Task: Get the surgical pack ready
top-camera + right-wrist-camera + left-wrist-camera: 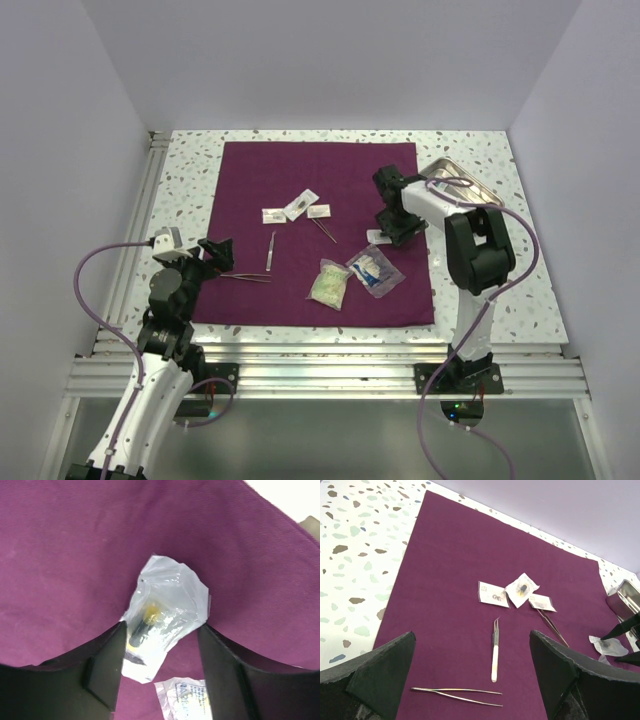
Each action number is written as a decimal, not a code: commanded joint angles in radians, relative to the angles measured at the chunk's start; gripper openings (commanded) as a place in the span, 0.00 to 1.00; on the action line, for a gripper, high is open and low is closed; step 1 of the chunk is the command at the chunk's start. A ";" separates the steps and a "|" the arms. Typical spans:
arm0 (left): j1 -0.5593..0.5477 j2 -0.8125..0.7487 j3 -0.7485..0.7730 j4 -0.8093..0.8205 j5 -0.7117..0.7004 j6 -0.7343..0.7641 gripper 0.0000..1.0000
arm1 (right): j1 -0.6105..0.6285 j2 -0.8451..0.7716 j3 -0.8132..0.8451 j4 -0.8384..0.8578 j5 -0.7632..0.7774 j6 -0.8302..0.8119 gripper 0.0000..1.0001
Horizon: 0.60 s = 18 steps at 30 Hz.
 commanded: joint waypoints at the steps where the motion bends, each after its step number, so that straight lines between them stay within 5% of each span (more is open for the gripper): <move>1: -0.006 -0.008 0.015 0.015 0.012 0.021 1.00 | 0.004 0.028 0.020 -0.047 0.058 0.054 0.58; 10: -0.006 -0.010 0.015 0.014 0.010 0.021 1.00 | 0.004 -0.043 -0.020 -0.044 0.107 0.068 0.27; 18: -0.006 -0.010 0.013 0.012 0.009 0.023 1.00 | -0.009 -0.164 -0.021 0.064 0.156 -0.151 0.15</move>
